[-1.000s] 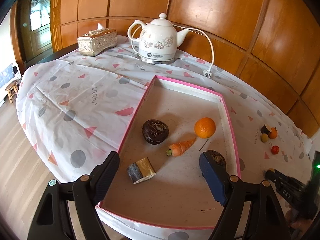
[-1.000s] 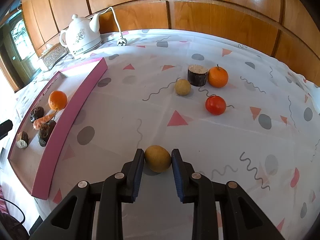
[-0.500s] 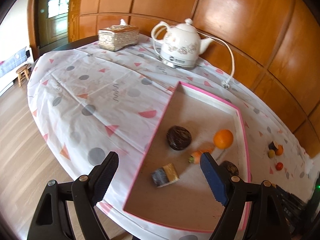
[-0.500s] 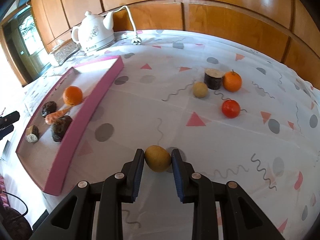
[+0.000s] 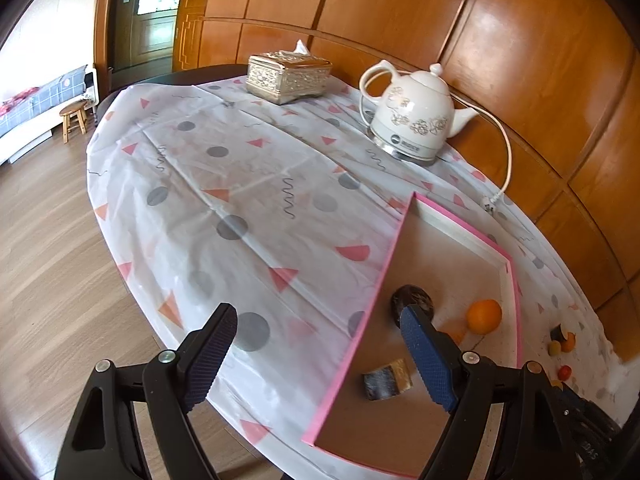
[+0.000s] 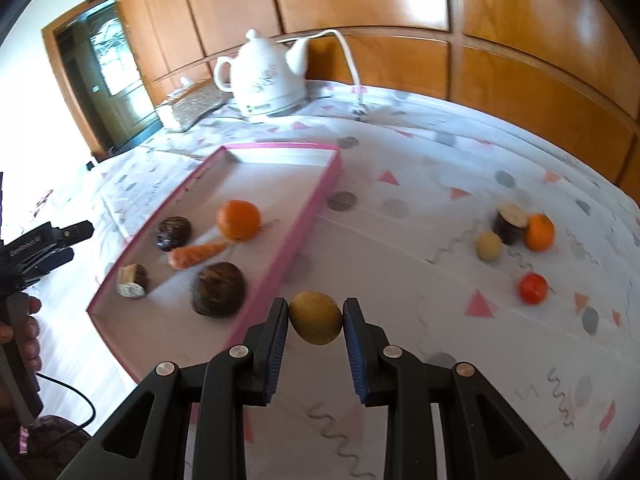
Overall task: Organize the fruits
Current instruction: 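Carry the potato with the right gripper into the tray and release, then lift the open right gripper away from the tray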
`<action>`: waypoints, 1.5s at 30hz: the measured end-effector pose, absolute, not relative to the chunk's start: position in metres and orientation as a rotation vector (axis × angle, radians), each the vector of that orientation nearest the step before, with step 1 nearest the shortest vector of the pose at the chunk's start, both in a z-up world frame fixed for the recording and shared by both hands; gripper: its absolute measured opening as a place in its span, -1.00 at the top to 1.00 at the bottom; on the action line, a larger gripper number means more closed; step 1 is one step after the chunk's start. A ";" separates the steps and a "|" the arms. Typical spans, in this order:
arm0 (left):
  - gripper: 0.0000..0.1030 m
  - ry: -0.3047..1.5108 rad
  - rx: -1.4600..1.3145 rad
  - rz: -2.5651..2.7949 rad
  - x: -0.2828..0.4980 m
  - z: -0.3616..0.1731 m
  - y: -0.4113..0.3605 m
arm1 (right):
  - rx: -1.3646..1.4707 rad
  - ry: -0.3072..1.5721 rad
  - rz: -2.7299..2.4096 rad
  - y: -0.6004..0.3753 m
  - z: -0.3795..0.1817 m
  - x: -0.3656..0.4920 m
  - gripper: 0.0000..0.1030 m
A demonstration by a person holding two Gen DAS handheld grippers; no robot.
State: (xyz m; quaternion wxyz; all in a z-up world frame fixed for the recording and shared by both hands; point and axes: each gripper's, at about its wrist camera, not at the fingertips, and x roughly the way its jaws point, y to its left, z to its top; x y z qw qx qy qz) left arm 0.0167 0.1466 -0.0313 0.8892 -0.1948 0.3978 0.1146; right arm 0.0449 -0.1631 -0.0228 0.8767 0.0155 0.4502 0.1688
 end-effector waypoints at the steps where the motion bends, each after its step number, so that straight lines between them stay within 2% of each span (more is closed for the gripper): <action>1: -0.63 0.826 -0.408 0.243 0.016 -0.031 0.149 | 0.030 0.938 0.367 -0.159 -0.021 0.046 0.45; 22: -0.63 0.841 -0.381 0.216 0.018 -0.038 0.145 | -0.076 0.913 0.437 -0.089 -0.018 0.087 0.44; 30: -0.63 0.840 -0.381 0.209 0.016 -0.037 0.142 | -0.050 0.905 0.387 -0.104 -0.019 0.076 0.36; 45: -0.63 0.844 -0.357 0.181 0.015 -0.034 0.128 | 0.025 0.932 0.238 -0.152 -0.036 0.047 0.35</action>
